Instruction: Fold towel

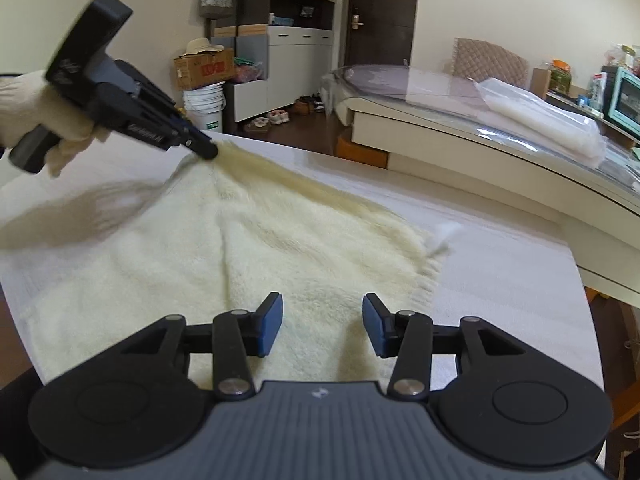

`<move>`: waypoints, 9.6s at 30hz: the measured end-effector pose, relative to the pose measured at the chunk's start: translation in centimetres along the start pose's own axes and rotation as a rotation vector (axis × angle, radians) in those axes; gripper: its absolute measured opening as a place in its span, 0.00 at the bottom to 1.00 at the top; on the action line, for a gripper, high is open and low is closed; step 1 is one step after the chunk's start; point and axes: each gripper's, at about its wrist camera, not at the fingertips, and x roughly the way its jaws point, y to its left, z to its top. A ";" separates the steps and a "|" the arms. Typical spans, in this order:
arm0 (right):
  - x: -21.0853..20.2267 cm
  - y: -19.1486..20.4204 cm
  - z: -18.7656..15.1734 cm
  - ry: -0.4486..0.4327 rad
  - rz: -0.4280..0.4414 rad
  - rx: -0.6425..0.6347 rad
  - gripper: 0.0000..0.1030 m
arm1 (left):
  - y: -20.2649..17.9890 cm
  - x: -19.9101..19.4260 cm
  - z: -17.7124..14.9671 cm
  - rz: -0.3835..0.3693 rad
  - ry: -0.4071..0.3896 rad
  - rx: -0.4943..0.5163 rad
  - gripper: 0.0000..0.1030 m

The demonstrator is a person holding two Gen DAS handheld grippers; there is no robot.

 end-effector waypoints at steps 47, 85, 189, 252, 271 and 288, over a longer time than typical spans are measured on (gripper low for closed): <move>-10.4 2.1 -8.0 -0.020 0.007 0.092 0.49 | -9.2 -13.8 -12.9 -0.309 0.032 0.096 0.12; -10.8 5.3 -8.4 -0.017 -0.061 -0.365 0.24 | -8.2 -12.4 -10.8 -0.287 -0.041 0.016 0.27; -10.2 8.6 -13.5 -0.144 -0.153 -1.023 0.07 | -19.4 -6.7 -3.5 -0.546 -0.143 0.177 0.38; 0.7 11.4 3.3 -0.221 -0.108 -1.285 0.07 | -7.6 -14.0 -14.3 -0.104 0.146 -0.321 0.38; 9.0 11.8 9.6 -0.142 0.104 -1.437 0.07 | -6.8 -15.7 -14.4 -0.009 0.232 -0.660 0.38; 17.0 14.4 8.9 -0.050 0.235 -1.479 0.13 | -6.6 -17.1 -14.4 -0.046 0.238 -0.680 0.41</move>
